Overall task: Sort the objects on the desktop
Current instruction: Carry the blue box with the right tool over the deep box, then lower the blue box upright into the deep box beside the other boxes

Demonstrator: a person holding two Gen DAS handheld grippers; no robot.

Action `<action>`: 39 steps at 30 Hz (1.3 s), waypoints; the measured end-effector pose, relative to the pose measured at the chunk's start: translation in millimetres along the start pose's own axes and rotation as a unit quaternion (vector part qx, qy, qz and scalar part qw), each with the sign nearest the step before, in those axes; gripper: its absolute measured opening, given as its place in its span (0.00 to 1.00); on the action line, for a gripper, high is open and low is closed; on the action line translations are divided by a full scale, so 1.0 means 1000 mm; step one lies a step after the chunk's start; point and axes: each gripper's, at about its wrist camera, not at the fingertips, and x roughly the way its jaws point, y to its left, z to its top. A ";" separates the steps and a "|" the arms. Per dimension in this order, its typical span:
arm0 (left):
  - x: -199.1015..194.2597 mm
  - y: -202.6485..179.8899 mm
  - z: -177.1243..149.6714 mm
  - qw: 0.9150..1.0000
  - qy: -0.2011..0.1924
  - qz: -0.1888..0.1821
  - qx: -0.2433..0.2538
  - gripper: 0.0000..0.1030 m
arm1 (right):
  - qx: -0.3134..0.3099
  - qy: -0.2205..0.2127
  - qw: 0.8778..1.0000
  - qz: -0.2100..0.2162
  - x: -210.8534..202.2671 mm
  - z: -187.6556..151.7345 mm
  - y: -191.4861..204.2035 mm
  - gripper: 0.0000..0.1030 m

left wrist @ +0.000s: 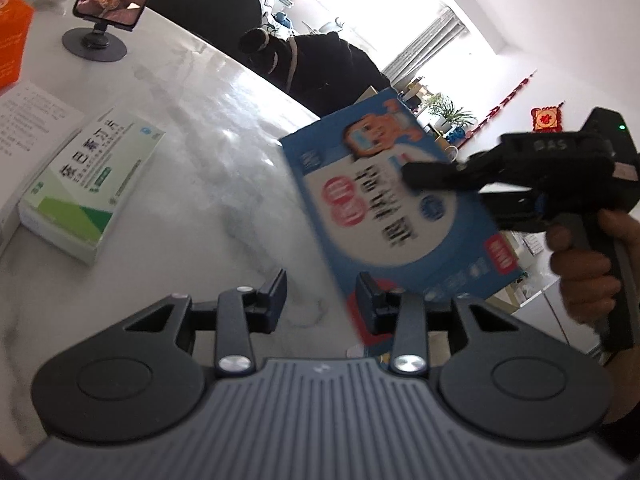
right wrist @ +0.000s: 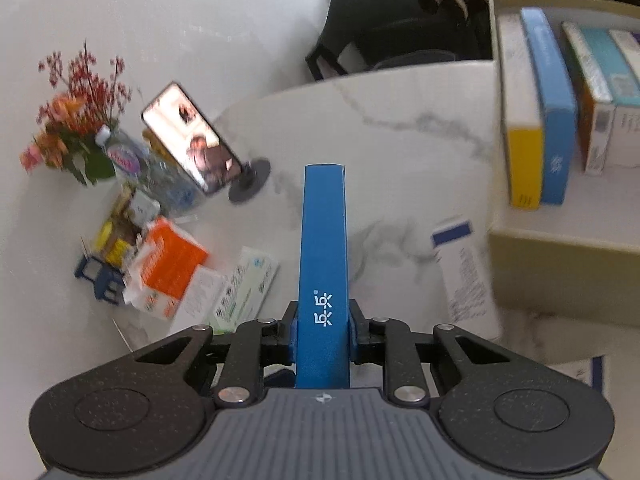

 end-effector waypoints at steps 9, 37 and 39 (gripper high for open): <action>0.018 -0.015 0.018 1.000 0.007 0.005 0.022 0.49 | 0.040 -0.064 0.997 0.024 -0.056 0.033 -0.034 0.24; 0.069 -0.025 0.046 0.998 0.045 0.015 0.034 0.84 | 0.117 -0.185 0.975 -0.043 -0.122 0.119 -0.131 0.24; 0.073 -0.024 0.048 0.998 0.049 0.015 0.035 0.84 | 0.118 -0.183 0.974 -0.055 -0.117 0.121 -0.137 0.24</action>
